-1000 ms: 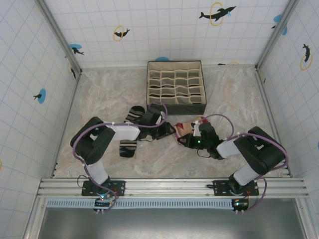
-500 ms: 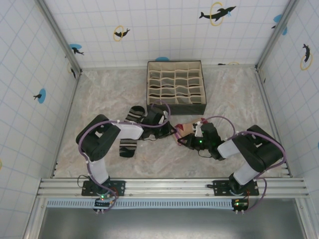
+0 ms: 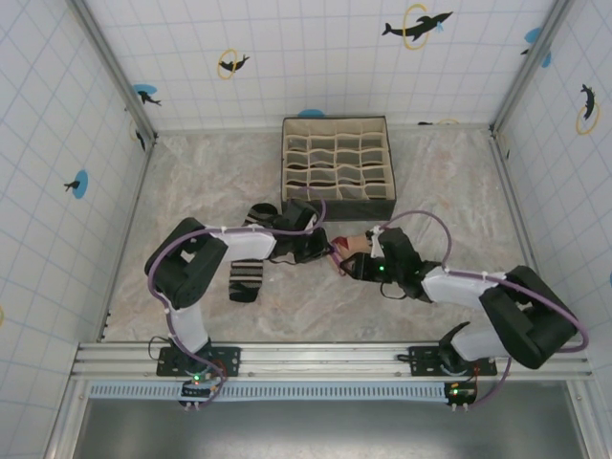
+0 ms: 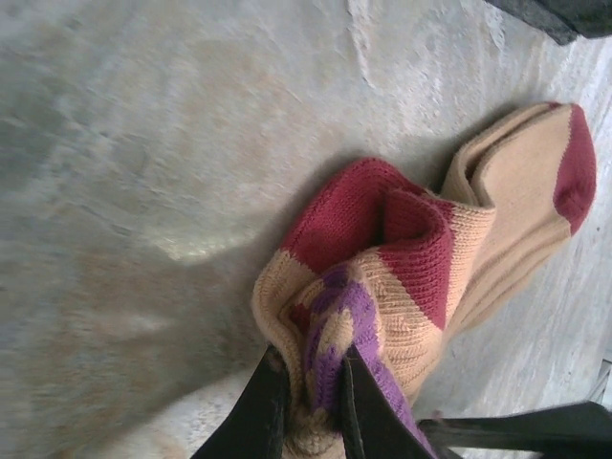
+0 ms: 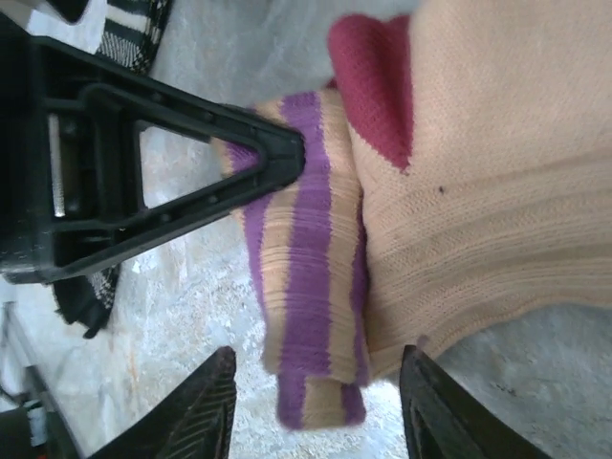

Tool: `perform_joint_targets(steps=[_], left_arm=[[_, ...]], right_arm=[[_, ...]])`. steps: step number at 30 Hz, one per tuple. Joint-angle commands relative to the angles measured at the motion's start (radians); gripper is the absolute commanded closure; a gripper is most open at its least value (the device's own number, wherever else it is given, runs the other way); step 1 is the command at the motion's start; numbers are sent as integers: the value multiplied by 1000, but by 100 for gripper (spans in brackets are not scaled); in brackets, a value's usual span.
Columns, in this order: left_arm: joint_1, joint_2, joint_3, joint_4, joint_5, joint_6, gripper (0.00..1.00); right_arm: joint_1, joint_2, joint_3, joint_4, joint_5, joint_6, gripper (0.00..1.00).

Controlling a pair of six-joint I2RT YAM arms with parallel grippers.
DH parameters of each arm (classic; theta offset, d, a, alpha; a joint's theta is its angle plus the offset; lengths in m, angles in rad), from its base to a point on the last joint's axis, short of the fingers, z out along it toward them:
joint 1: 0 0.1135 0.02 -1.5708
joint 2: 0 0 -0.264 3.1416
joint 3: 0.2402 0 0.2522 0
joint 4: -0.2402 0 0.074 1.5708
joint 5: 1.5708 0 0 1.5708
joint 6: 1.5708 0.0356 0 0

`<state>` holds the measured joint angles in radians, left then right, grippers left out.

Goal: Roll the socks

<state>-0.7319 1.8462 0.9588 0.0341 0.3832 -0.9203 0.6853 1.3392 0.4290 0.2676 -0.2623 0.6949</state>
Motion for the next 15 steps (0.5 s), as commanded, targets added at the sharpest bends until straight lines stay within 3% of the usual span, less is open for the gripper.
perform_joint_targets(steps=[1, 8, 15], left_arm=[[17, -13, 9, -118, -2, 32, 100], [23, -12, 48, -188, 30, 46, 100], [28, -12, 55, -228, 58, 59, 100]], right_arm=[[91, -51, 89, -237, 231, -171, 46], [342, -24, 185, -334, 646, -337, 38], [574, 148, 294, -375, 1051, -499, 38]])
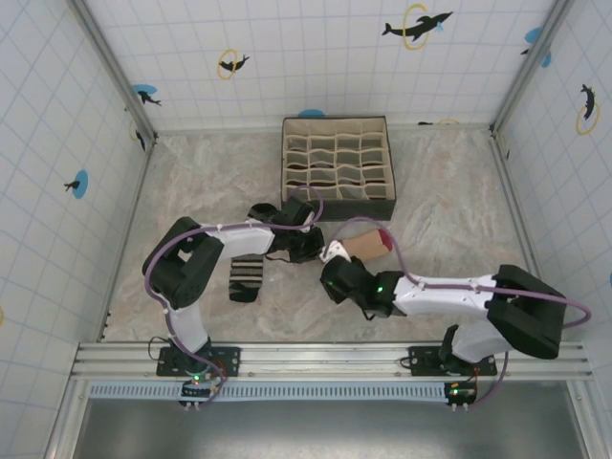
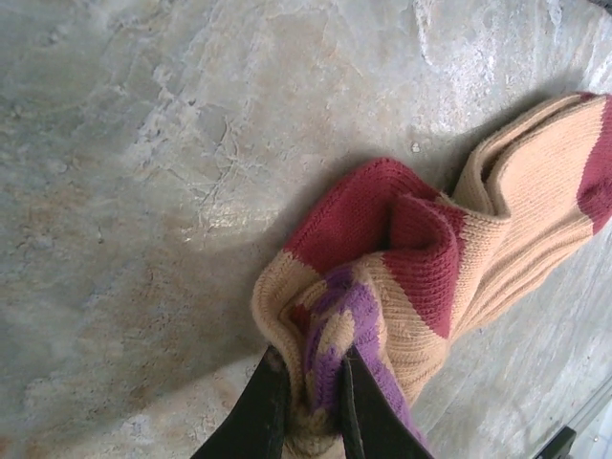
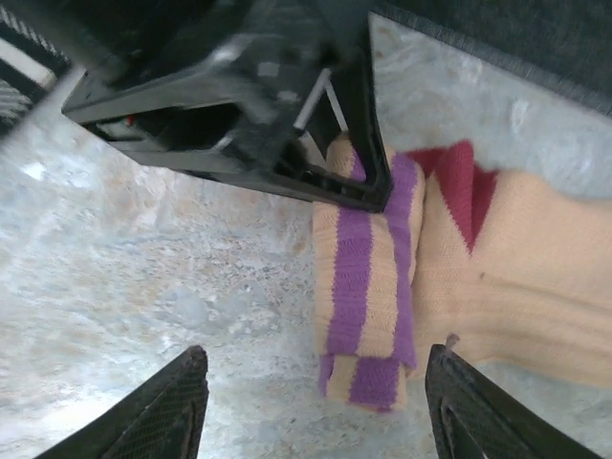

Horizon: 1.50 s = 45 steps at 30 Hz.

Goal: Roll the socks

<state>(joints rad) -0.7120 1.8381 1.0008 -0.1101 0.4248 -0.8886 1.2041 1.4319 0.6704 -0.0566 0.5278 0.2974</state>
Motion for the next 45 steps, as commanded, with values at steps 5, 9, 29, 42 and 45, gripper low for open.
perform_joint_targets(steps=[5, 9, 29, 42, 45], left_arm=[[11, -4, 15, -105, 29, 39, 100], [15, -4, 15, -119, 32, 49, 100], [16, -39, -16, -124, 29, 61, 85], [47, -97, -75, -57, 28, 14, 34], [48, -132, -109, -2, 19, -6, 33]], right_arm=[[143, 233, 136, -78, 441, -192, 40], [150, 320, 167, -87, 461, -205, 41], [85, 424, 114, -23, 384, -141, 92], [-15, 294, -58, 77, 51, -8, 100], [-54, 256, -96, 117, -45, 21, 100]])
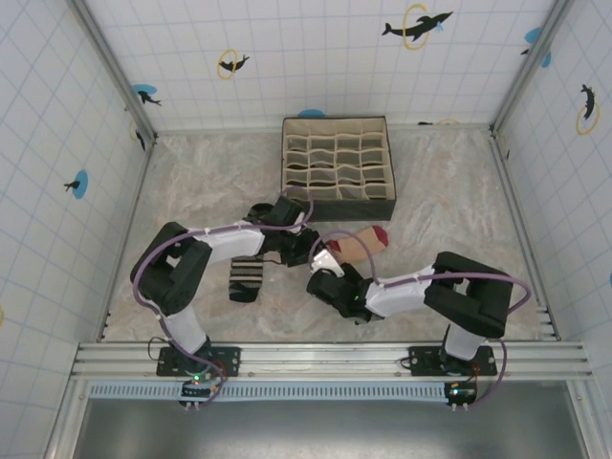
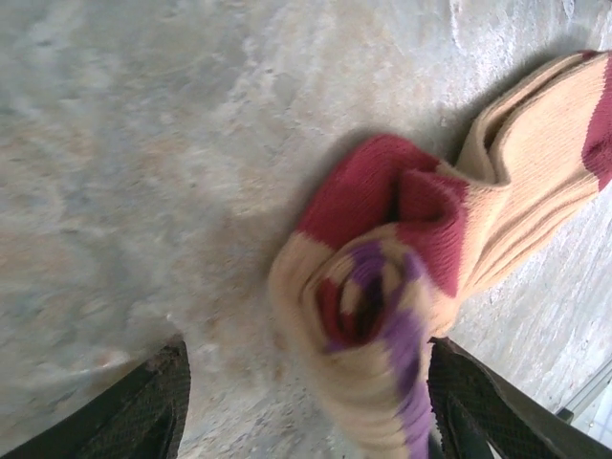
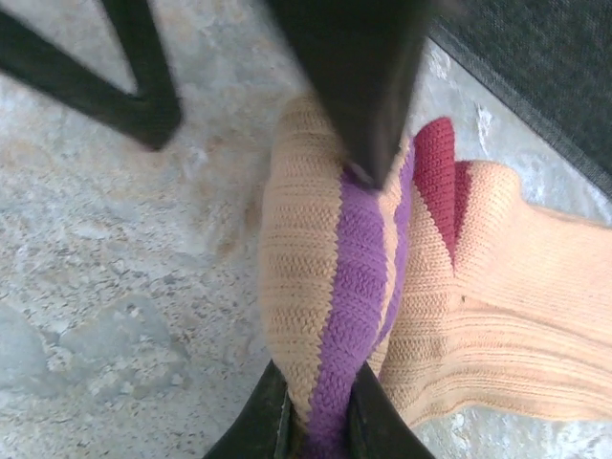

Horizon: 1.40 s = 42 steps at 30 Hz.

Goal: Roll the socks

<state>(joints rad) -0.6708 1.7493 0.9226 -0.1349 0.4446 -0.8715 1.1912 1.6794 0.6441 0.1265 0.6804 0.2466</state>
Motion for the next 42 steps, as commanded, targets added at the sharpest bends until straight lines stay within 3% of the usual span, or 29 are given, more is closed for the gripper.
perform_joint_targets(steps=[1, 14, 22, 28, 35, 42], left_arm=[[7, -61, -47, 46, -8, -35, 32], [14, -198, -150, 219, -67, -48, 33], [14, -155, -162, 250, -17, -37, 37], [-7, -135, -193, 308, -44, -40, 39], [-68, -72, -158, 356, -59, 0, 40], [-82, -3, -127, 377, -73, 11, 45]], right_arm=[[-53, -3, -85, -58, -220, 83, 100], [-238, -97, -231, 103, -603, 188, 100], [-406, -92, -294, 249, -917, 325, 100], [-523, -61, -329, 365, -1103, 480, 100], [-576, -2, -310, 409, -1218, 598, 100], [-597, 6, -328, 445, -1219, 650, 100]])
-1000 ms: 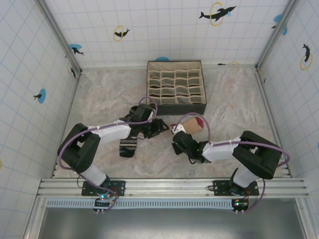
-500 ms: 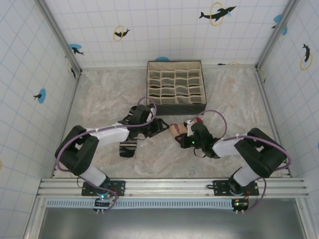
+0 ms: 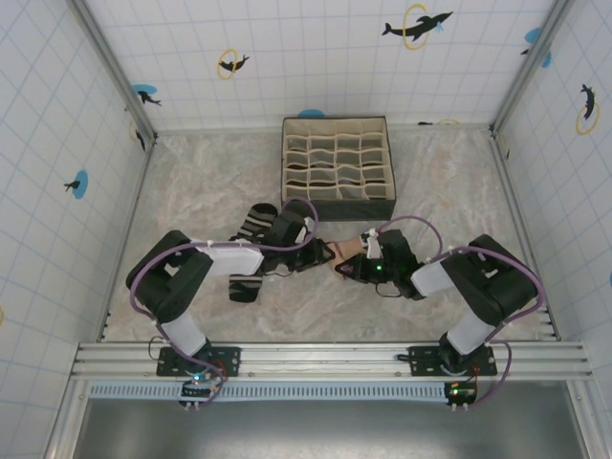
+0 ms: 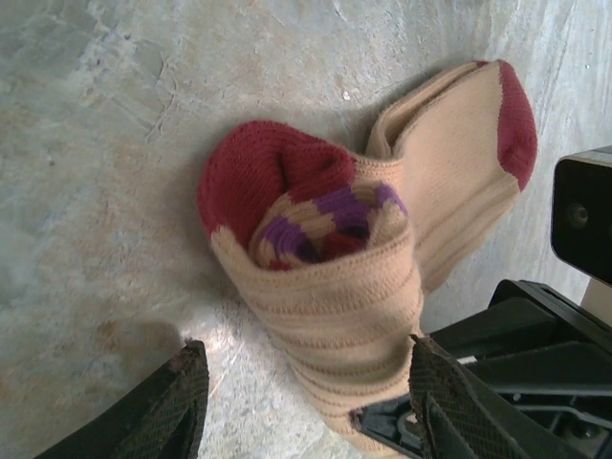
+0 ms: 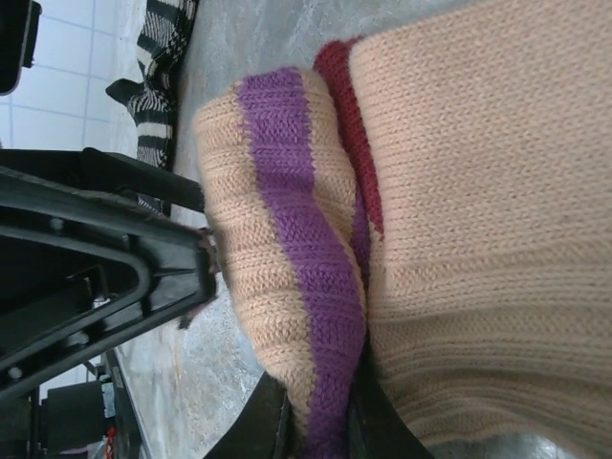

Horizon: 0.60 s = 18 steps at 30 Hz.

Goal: Roll the socks

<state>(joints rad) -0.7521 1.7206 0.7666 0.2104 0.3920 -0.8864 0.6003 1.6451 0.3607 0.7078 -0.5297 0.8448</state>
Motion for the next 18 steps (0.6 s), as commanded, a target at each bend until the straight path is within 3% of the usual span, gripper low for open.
perform_joint_targets(steps=[1, 8, 13, 18], left_arm=[[-1, 30, 28, 35, -23, 23, 46], [-4, 82, 33, 53, -28, -2, 51], [-7, 111, 46, 55, -49, -17, 61], [-7, 142, 81, -1, -67, -19, 84]], right_arm=[[-9, 41, -49, -128, -9, 57, 100], [-24, 54, -81, -50, -34, 96, 100], [-27, 67, -86, -20, -46, 106, 100], [-28, 53, -93, -7, -43, 111, 96]])
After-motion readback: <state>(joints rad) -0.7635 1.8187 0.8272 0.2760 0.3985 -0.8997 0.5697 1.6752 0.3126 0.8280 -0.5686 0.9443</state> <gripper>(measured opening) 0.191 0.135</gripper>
